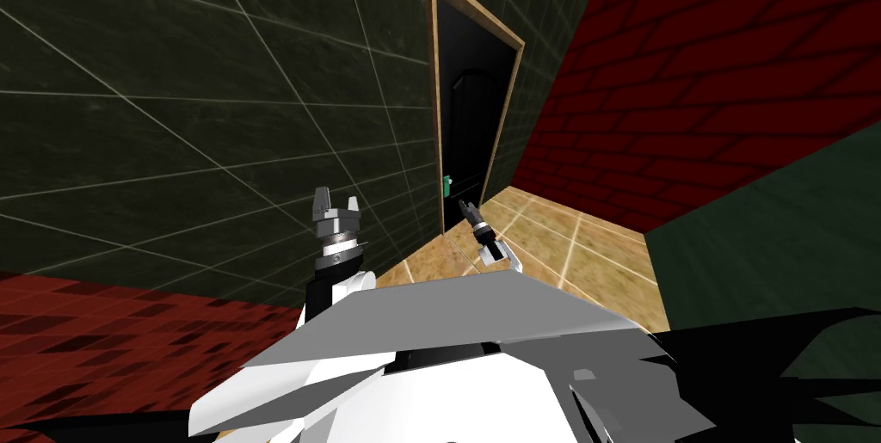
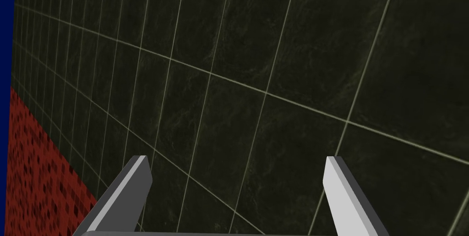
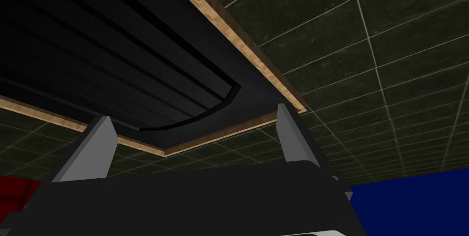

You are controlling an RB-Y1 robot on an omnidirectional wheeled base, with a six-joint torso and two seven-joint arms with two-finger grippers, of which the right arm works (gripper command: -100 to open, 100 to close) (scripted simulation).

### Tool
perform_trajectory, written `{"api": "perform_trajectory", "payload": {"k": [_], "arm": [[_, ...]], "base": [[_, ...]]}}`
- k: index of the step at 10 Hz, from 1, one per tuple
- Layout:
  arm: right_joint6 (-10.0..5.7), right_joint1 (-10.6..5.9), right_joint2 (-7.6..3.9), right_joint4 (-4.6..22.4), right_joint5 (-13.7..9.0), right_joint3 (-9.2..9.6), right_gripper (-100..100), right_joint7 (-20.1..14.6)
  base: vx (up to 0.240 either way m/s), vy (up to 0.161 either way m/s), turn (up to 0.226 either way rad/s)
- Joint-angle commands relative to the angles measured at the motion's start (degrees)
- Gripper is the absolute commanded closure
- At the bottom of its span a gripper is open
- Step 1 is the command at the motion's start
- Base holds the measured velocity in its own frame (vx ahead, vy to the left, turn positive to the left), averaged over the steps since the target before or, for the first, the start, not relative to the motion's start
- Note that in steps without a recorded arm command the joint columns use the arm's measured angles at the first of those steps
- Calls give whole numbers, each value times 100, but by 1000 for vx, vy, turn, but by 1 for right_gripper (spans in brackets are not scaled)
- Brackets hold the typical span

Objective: Pull the door open

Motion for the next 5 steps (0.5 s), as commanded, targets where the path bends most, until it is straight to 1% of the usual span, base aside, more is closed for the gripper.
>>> {"api": "perform_trajectory", "payload": {"k": [1, 5], "arm": [[-28, -132, -33, 219, 83, 28, -100, 132], [-61, -409, -75, 680, 299, 124, -100, 446]], "base": [[113, -71, 9], [106, -70, 7]]}}
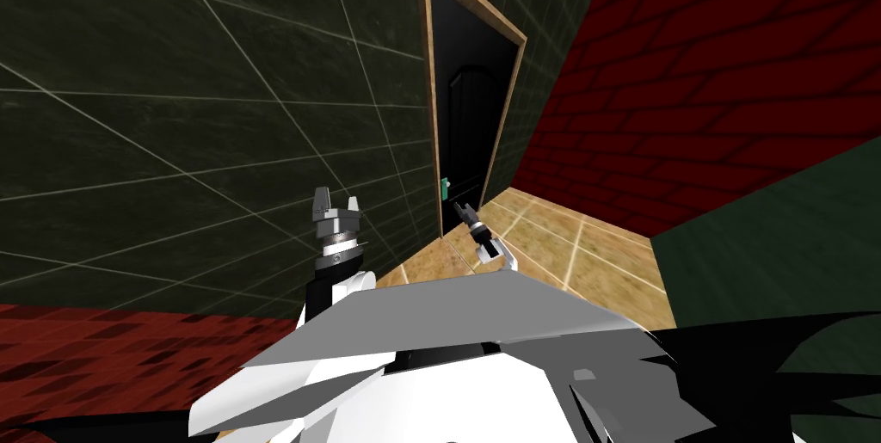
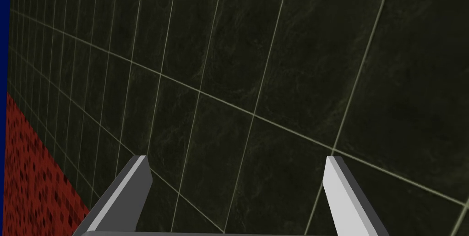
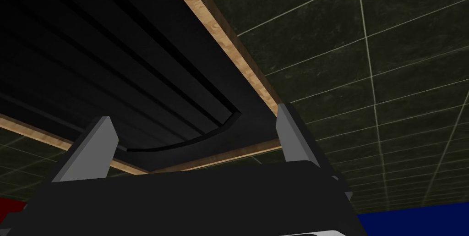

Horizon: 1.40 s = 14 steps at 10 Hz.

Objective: Pull the door open

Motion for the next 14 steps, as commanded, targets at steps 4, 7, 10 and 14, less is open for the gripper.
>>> {"api": "perform_trajectory", "payload": {"k": [4, 7, 10, 14], "arm": [[-53, -325, -36, 554, 243, 101, -100, 369], [-76, -518, -59, 875, 393, 167, -100, 588], [-104, -757, -85, 1275, 580, 250, -100, 860], [-142, -1077, -115, 1809, 830, 361, -100, 1223]], "base": [[91, -64, 7], [95, -60, 6], [129, -73, 9], [129, -82, 8]]}}
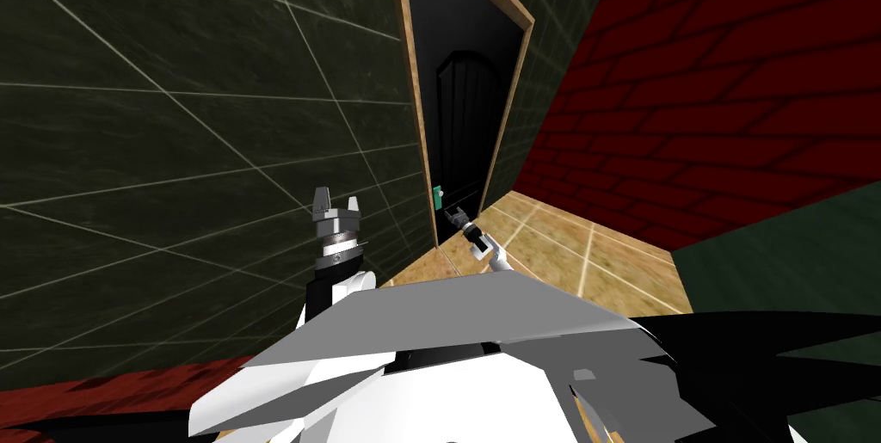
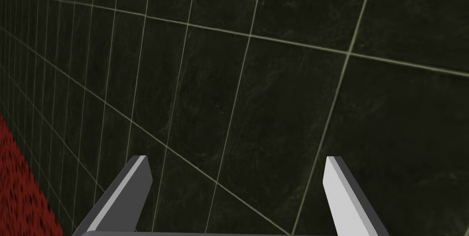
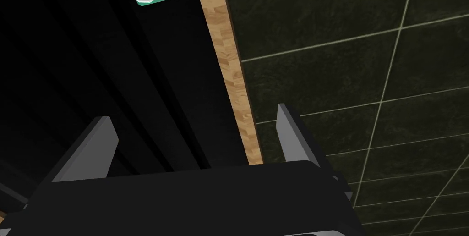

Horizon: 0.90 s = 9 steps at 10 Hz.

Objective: Pull the door open

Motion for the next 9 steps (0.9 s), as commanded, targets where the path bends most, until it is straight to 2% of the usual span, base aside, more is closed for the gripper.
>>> {"api": "perform_trajectory", "payload": {"k": [1, 8, 9], "arm": [[25, -123, -22, 179, 128, 80, -100, 168], [-23, -532, -48, 861, 447, 221, -100, 632], [-21, -500, -59, 800, 414, 207, -100, 572]], "base": [[164, -64, 8], [132, -63, 6], [58, -38, 8]]}}
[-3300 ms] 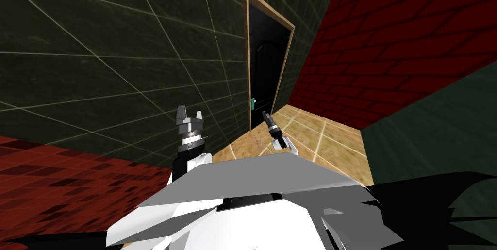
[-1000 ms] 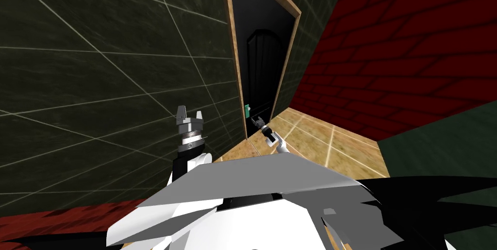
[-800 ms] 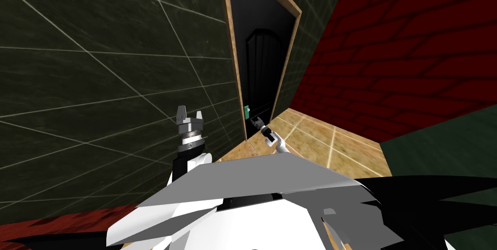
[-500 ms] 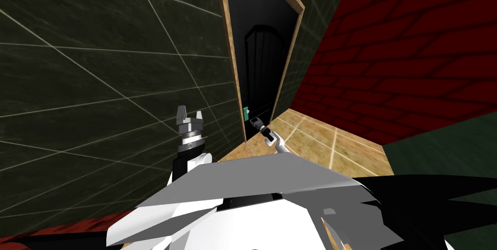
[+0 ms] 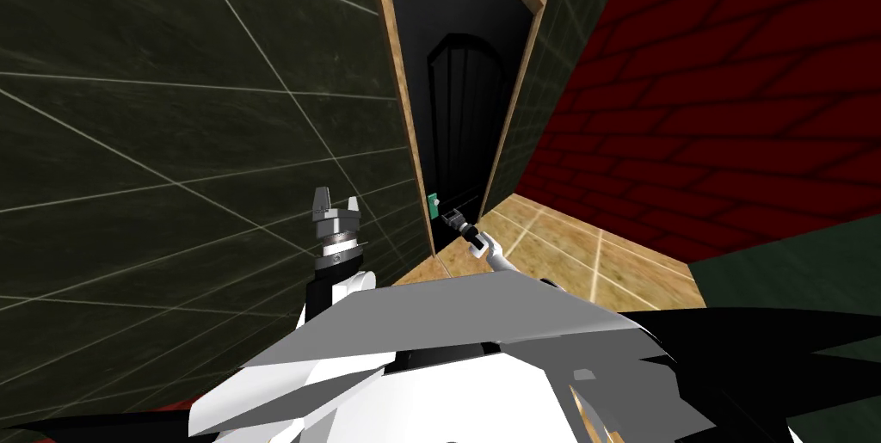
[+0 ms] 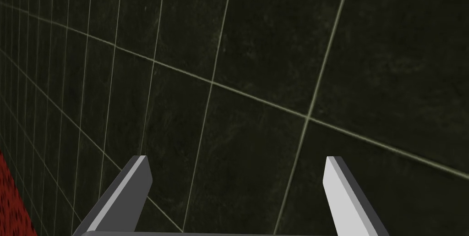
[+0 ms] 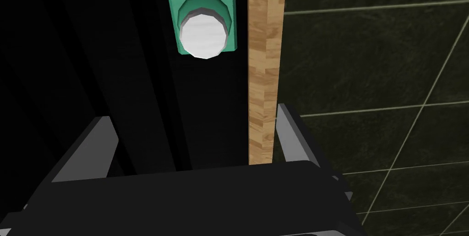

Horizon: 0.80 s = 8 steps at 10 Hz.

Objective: Pull the door open

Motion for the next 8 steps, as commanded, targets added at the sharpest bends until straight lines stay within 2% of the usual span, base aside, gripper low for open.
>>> {"api": "perform_trajectory", "payload": {"k": [1, 2, 3, 4, 5, 8], "arm": [[-167, -43, -187, 175, -81, -127, -100, -60], [-218, -57, -245, 229, -106, -167, -100, -79], [-332, -87, -373, 348, -161, -254, -100, -120], [-393, -102, -441, 412, -190, -300, -100, -142], [-517, -135, -581, 542, -250, -395, -100, -187], [-696, -181, -782, 730, -337, -531, -100, -252]], "base": [[81, 106, 148], [99, 164, 94], [107, 195, 112], [119, 203, 80], [120, 195, 125], [97, 110, 67]]}}
